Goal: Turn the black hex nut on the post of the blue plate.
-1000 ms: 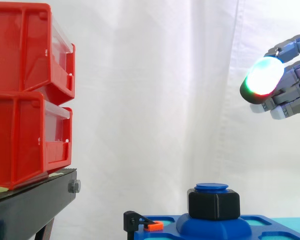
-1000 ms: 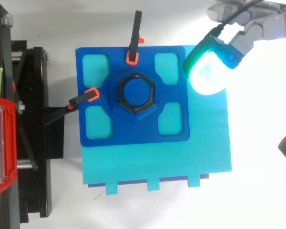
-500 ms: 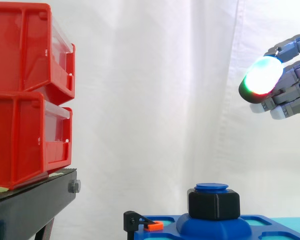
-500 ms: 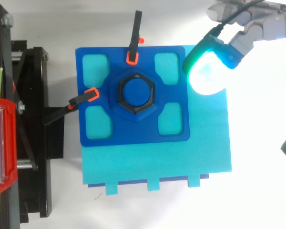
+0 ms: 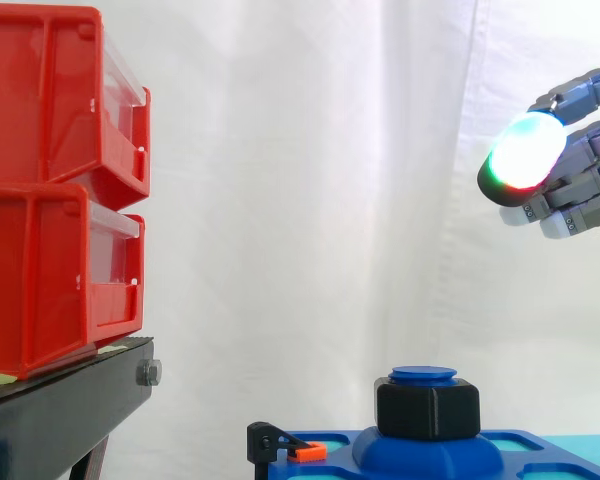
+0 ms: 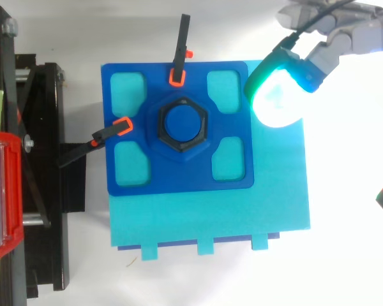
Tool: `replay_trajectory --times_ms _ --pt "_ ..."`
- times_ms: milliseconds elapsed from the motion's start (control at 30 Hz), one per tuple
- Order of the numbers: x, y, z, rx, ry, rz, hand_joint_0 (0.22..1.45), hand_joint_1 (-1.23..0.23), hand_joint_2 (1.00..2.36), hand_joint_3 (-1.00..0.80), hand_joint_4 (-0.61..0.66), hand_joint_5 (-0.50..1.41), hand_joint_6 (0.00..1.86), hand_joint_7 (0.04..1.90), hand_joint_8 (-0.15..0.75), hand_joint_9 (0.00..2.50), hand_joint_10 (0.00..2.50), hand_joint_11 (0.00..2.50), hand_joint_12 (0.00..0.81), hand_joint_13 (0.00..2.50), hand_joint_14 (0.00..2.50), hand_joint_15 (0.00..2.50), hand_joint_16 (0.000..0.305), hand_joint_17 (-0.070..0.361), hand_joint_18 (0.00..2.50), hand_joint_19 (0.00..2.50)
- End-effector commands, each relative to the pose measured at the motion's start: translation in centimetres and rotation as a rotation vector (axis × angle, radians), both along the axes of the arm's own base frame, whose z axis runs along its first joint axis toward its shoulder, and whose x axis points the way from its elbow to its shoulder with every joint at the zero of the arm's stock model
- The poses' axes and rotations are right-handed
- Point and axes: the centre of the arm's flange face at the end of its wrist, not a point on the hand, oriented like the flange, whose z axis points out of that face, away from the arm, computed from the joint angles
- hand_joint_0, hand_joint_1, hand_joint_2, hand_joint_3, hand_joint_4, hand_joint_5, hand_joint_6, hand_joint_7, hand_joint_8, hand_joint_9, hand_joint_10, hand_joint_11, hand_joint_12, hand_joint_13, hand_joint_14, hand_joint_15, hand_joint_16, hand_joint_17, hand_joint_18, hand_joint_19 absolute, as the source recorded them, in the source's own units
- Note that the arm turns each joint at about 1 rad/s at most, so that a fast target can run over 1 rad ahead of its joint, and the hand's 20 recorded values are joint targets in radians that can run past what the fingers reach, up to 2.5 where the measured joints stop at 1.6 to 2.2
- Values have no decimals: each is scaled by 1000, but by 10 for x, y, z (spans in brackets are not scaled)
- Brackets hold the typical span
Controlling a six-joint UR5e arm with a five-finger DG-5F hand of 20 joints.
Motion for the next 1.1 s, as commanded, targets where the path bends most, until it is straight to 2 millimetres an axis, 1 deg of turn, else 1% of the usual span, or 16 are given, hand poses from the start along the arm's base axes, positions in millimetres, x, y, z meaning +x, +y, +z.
replay_trajectory --times_ms 0,400,633,733,833,933,1067 --pt "0 1 0 0 0 1 460 -415 1000 -500 152 -268 501 653 194 0 0 0 377 0 0 0 62 138 0 50" --pt "0 1 -1 -1 2 2 460 -415 1000 -500 127 -270 501 624 188 0 0 0 377 0 0 0 61 137 0 64" --pt "1 2 -1 -1 2 2 461 -427 1000 -500 114 -269 500 546 183 0 0 0 375 0 0 0 60 134 0 57" --pt "0 1 -1 -1 2 2 463 -433 1000 -500 118 -265 501 569 185 0 0 0 371 0 0 0 59 134 0 53" --pt "0 2 0 0 0 2 467 -455 1000 -500 128 -260 500 501 184 0 0 0 368 0 0 0 59 133 0 53" --pt "0 2 -1 -1 3 2 469 -473 1000 -500 137 -260 500 546 185 0 0 0 367 0 0 0 58 132 0 55" --pt "0 2 0 0 0 2 472 -479 1000 -500 133 -257 500 541 186 0 0 0 370 0 0 0 59 132 0 58"
